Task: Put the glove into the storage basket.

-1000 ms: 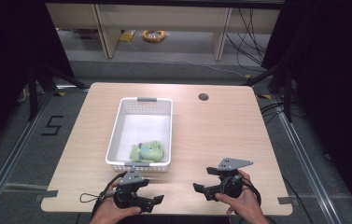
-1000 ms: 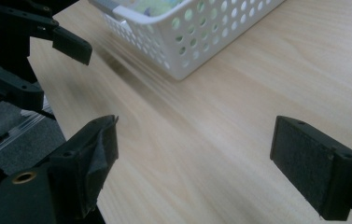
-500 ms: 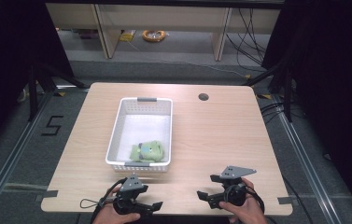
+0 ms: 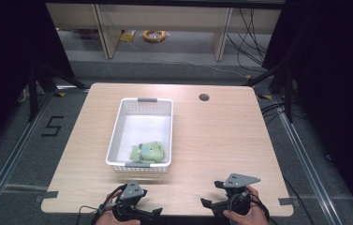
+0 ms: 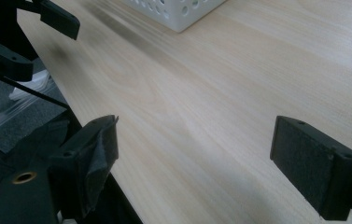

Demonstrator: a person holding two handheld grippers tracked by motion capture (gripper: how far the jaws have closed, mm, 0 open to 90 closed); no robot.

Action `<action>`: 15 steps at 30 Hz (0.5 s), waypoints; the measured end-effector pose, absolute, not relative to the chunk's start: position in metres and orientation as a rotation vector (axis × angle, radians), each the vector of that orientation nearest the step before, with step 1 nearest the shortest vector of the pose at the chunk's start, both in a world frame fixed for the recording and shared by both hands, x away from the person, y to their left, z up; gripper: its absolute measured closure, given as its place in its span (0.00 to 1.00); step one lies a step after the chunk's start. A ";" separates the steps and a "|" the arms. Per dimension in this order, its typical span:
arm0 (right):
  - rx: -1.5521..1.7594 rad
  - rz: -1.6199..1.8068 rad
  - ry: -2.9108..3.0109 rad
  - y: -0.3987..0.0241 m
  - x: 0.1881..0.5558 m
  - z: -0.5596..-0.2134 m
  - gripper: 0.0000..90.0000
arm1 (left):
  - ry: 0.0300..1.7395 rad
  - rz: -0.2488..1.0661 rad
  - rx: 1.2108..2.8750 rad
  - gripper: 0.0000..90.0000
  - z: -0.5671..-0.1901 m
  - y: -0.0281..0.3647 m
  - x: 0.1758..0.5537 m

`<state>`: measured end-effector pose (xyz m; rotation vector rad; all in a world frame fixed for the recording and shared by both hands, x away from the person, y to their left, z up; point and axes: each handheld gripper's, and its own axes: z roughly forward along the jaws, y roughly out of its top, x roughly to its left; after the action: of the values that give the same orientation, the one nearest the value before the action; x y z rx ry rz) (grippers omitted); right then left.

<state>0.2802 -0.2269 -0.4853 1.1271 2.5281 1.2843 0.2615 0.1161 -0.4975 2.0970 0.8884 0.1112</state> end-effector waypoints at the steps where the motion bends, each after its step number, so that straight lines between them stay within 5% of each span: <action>1: 1.075 1.287 2.528 -0.228 0.282 -0.487 0.18 | 0.917 0.107 2.049 0.17 -0.499 0.113 0.259; 15: 1.042 1.251 2.555 -0.232 0.265 -0.495 0.18 | 0.900 0.124 2.082 0.17 -0.504 0.109 0.247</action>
<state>0.2650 -0.2322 -0.4952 1.0422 2.5546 1.2511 0.2473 0.1090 -0.5037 2.0815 0.8996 0.1240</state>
